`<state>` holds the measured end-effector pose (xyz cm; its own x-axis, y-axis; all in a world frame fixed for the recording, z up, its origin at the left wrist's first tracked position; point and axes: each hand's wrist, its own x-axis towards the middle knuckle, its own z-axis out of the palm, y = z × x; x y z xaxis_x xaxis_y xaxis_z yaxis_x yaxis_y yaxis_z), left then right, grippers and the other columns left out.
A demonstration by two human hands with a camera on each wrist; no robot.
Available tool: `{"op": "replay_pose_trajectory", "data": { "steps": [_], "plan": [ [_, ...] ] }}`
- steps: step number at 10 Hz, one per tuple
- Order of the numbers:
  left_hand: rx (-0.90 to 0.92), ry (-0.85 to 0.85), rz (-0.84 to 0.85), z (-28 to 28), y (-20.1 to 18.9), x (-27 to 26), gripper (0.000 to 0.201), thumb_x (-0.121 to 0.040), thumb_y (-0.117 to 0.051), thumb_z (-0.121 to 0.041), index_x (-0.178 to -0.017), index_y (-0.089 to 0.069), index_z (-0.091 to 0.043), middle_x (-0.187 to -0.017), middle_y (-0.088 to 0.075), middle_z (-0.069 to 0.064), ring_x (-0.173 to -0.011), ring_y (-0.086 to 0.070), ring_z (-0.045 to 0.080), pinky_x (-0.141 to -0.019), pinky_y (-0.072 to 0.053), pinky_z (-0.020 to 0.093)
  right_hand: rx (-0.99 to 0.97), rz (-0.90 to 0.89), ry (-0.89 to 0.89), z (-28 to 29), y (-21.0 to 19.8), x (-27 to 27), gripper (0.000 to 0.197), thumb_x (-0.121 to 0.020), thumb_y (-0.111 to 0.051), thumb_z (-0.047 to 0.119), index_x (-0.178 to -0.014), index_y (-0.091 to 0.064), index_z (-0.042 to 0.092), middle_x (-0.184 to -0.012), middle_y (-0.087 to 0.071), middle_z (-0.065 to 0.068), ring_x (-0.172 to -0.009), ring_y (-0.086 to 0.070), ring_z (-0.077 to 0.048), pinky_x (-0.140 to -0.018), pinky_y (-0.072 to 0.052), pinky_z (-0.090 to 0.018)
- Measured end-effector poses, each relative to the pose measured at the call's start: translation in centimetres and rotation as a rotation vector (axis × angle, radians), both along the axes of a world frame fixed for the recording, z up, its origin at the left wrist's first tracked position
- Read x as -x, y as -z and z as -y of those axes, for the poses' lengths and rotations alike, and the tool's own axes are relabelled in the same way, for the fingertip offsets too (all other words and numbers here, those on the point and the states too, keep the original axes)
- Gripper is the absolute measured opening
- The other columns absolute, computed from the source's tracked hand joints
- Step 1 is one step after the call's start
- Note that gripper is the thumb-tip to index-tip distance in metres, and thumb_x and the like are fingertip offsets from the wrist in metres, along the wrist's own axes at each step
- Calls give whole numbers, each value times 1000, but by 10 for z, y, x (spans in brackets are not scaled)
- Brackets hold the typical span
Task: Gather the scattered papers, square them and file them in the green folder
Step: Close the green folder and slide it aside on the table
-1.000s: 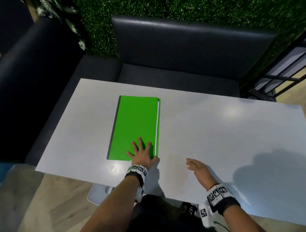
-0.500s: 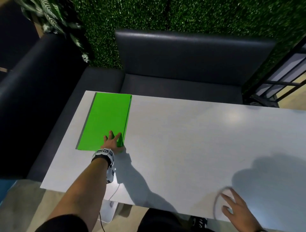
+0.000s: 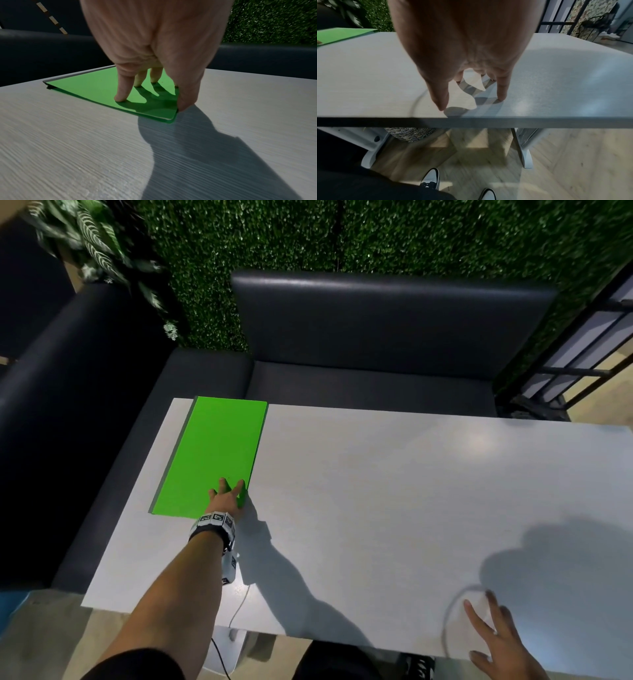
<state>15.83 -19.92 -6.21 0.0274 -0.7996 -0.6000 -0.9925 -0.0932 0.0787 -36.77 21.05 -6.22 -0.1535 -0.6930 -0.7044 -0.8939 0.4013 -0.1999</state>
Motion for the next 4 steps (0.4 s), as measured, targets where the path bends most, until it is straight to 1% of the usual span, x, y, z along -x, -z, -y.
{"op": "replay_pose_trajectory", "data": {
  "steps": [1,2,3,4],
  "plan": [
    [-11,-13,16,-2,3,0,60,-104,-42,-27,-157,-17,-43,-167,12,9,-151,0,47,-113,-30,62,-4,39,56,10,-13,-7,101,-88,-58,45,-151,19,35,-142,57,12,-153,13,-37,-119,-27,-38],
    [-26,-14,10,2,1,-2,63,-103,-46,-31,-157,-17,-43,-167,13,10,-150,0,48,-113,-27,65,-17,18,67,15,-22,-11,97,-91,-58,40,-153,16,37,-149,49,6,-153,16,-35,-120,-24,-39],
    [-44,-31,4,-2,0,-2,65,-102,-48,-30,-157,-17,-43,-166,15,9,-151,2,48,-113,-25,67,-21,12,41,17,-25,-10,95,-90,-56,39,-151,16,41,-147,50,8,-153,16,-34,-121,-20,-41],
    [-5,-92,9,-10,-14,8,65,-101,-44,-42,-156,-9,-45,-166,17,6,-152,5,42,-115,-17,69,-27,90,9,20,-27,-5,86,-83,-53,53,-138,12,70,-157,35,5,-156,2,-27,-121,-18,-34]
  ]
}}
